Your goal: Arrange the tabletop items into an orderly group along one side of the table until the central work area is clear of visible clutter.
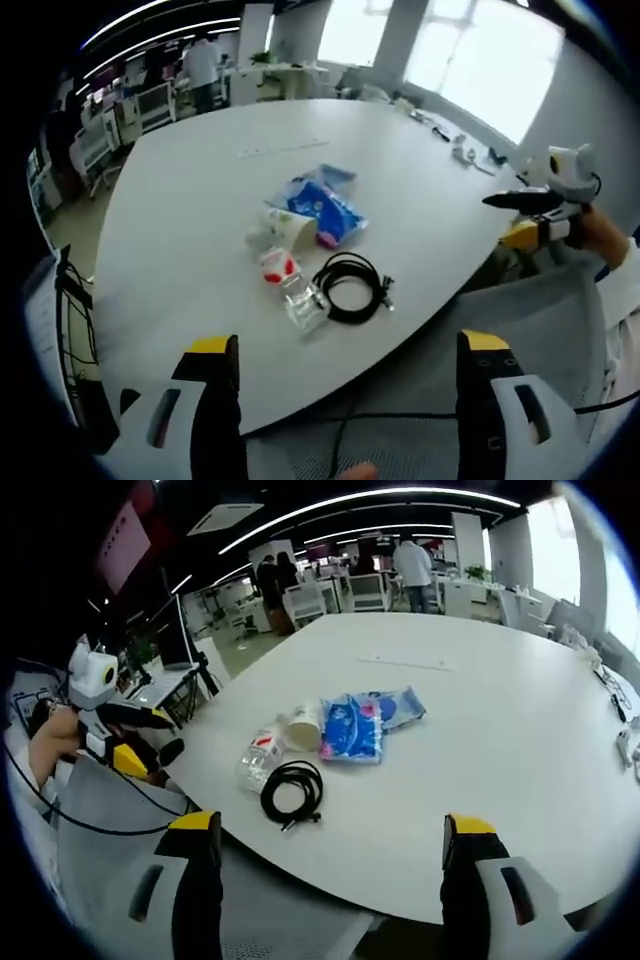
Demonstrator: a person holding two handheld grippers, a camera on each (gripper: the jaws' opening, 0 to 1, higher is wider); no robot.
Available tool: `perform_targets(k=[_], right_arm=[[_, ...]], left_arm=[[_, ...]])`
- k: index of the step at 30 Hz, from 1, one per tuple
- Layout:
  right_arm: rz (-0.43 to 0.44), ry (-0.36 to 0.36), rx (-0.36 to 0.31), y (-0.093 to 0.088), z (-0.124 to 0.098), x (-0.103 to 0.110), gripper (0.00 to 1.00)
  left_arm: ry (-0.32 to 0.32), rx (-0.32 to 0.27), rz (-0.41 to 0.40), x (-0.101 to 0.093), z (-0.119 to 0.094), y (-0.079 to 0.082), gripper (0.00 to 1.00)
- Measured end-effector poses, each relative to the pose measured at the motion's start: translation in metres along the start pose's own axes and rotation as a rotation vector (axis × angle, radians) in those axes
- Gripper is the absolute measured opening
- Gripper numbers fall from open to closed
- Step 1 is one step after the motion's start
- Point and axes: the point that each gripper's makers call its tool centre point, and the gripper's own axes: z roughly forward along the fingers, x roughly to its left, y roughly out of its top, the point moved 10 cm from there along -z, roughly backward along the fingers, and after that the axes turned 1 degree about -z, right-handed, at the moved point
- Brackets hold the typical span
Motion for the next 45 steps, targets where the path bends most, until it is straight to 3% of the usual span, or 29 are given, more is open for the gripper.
perform_targets(k=[6,11,18,27,33,45], right_arm=[[0.017,-0.009,0.004,-0.003,-0.007,0.000,0.89],[0.006,-0.007,0.020,-0.007,-0.006,-0.003,0.89],[0.036,-0.021,0.011,-0.008,-0.005,-0.002,0.89],[0.037,-0.019,0.019,-0.009,-0.001,-0.001,0.88],[0.045,-0.017,0.020,-0.010,0.001,-0.003,0.88],[0.060,-0.012,0.024,-0.016,0.000,-0.006,0.88]], left_arm=[[-0.010,-0.007,-0.030,-0.002,0.000,-0.002,0.85],[-0.036,-0.063,-0.092,-0.004,0.002,-0.003,0.83],[-0.037,-0.024,-0.076,-0.002,0.008,-0.004,0.83],[-0.037,-0.032,-0.100,0.007,0.012,0.004,0.83],[-0.017,-0.035,-0.074,0.008,0.019,0.009,0.83],[-0.045,-0.023,-0.141,0.012,0.034,0.007,0.82]])
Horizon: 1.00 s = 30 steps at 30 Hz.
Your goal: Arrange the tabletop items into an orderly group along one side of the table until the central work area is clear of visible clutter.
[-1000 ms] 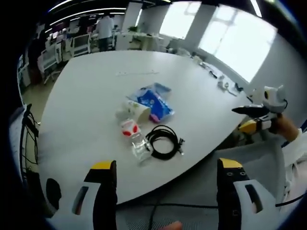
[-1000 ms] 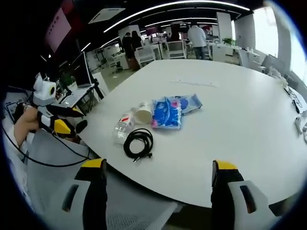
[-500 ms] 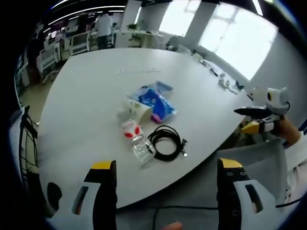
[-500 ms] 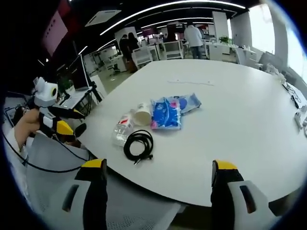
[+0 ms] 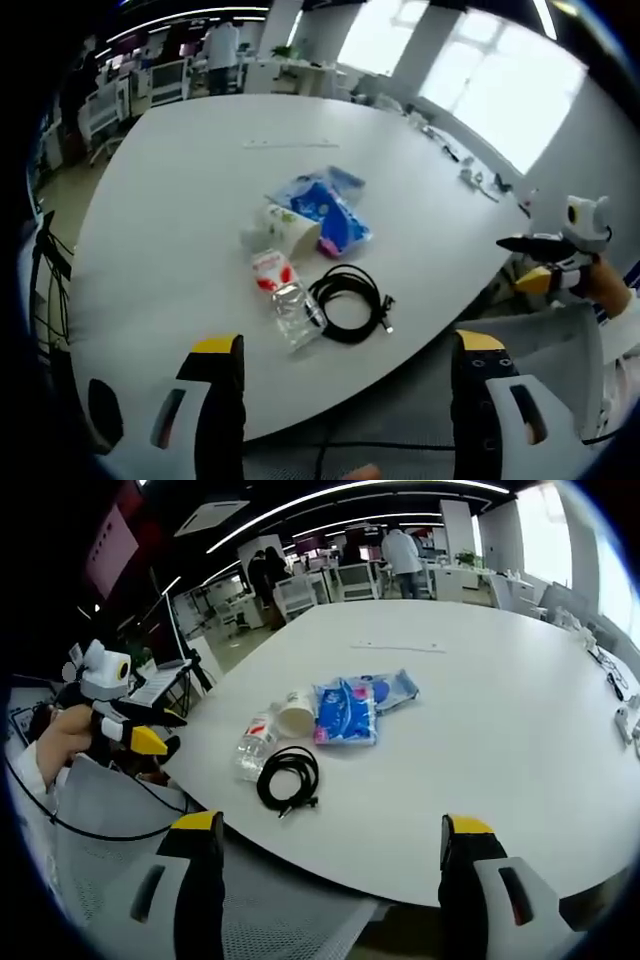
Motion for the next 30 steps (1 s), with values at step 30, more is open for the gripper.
perform_targets(k=[30], right_arm=[[0.021,-0.004,0.011,-0.012,-0.007,0.003,0.86]], left_arm=[[-0.010,-0.015,-0.146,0.026,0.039,0.014,0.81]])
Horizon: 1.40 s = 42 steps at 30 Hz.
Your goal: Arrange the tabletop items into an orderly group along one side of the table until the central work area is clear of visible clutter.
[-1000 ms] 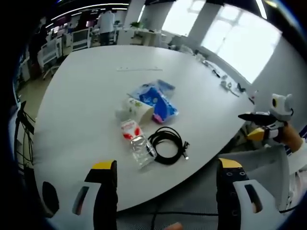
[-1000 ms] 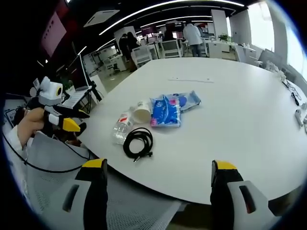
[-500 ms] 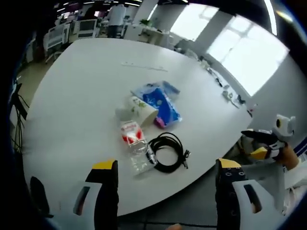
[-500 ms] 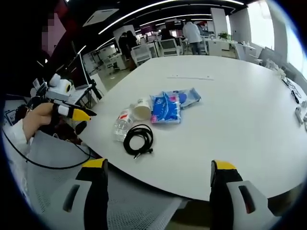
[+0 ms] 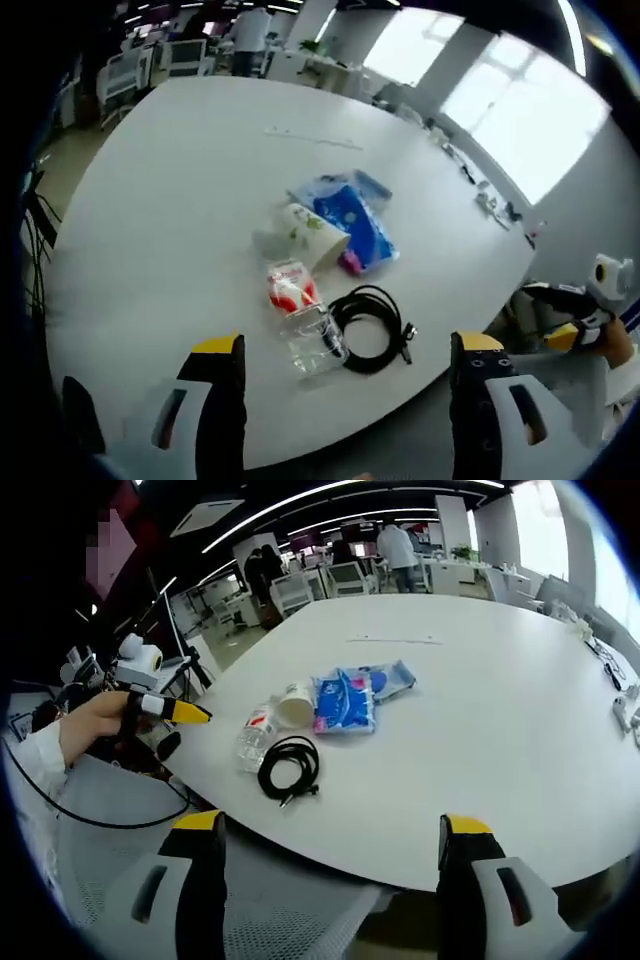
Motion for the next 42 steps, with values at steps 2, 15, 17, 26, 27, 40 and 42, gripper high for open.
perform_targets(k=[2,15,17,26,27,40,42], right_arm=[[0.001,0.000,-0.001,0.000,0.000,0.000,0.86],[0.086,0.025,-0.044,-0.002,-0.003,-0.003,0.83],[0.102,0.026,-0.051,-0.002,-0.003,-0.003,0.83],[0.123,0.025,-0.059,-0.004,-0.006,-0.002,0.80],[0.125,0.025,-0.059,-0.005,-0.006,-0.002,0.80],[0.156,0.026,-0.049,-0.010,-0.004,0.001,0.78],[0.165,0.031,-0.047,-0.010,-0.004,0.002,0.78]], left_arm=[[0.002,0.003,-0.003,0.001,0.003,0.001,0.81],[0.018,0.040,-0.028,0.009,0.020,0.011,0.79],[0.017,0.047,-0.032,0.009,0.023,0.012,0.80],[0.028,0.057,-0.075,0.016,0.031,0.015,0.81],[0.026,0.057,-0.080,0.016,0.031,0.015,0.80],[0.049,0.078,-0.151,0.021,0.052,0.009,0.80],[0.050,0.081,-0.164,0.022,0.055,0.009,0.80]])
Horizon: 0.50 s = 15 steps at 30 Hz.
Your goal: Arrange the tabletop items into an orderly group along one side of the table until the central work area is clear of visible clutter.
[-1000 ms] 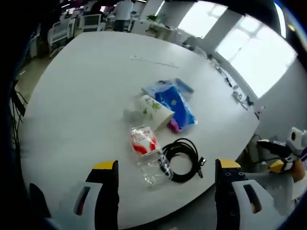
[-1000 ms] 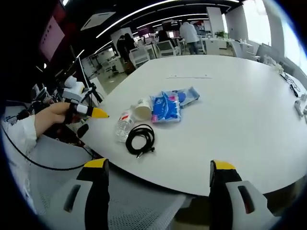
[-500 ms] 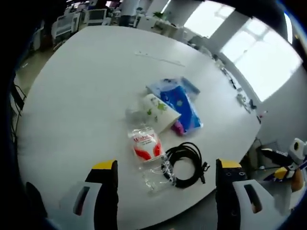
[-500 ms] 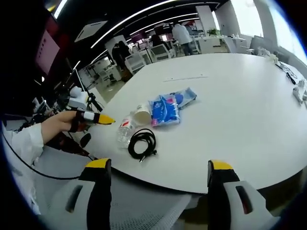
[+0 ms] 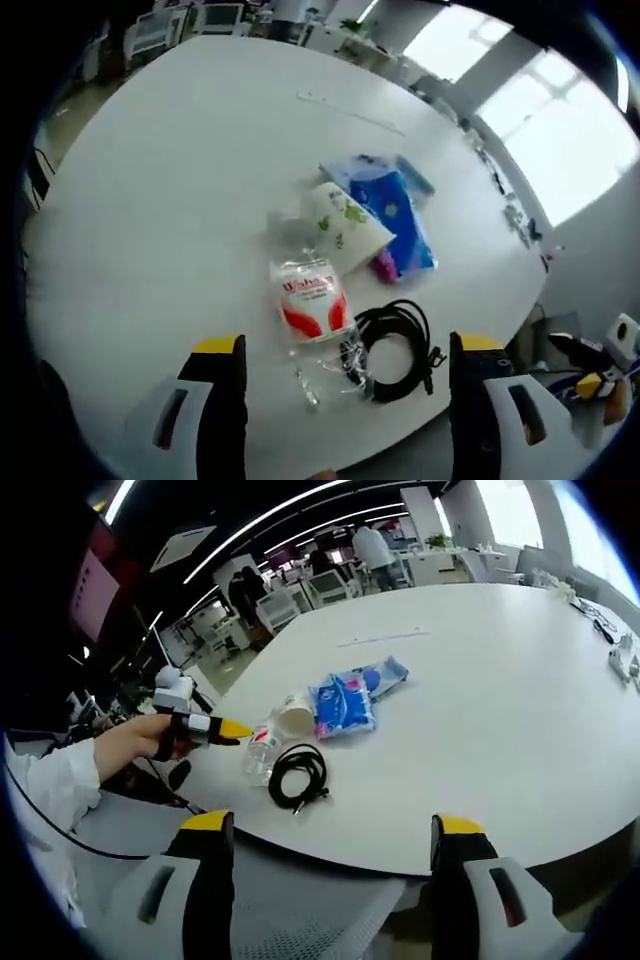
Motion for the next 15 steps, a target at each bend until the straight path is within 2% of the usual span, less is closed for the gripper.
perform_targets(k=[7,9,12,15], right_arm=[[0.008,0.001,0.006,-0.001,0.003,0.000,0.78],[0.013,0.002,0.010,-0.002,0.004,0.000,0.78],[0.029,0.007,0.017,-0.003,0.007,-0.001,0.77],[0.044,0.011,0.007,-0.002,0.008,0.001,0.76]], left_arm=[[0.018,0.007,-0.033,0.004,0.007,0.001,0.80],[0.034,-0.010,-0.055,0.005,0.010,0.002,0.80],[0.019,-0.011,-0.098,0.004,0.015,0.003,0.79],[0.017,-0.002,-0.107,0.003,0.019,0.002,0.79]])
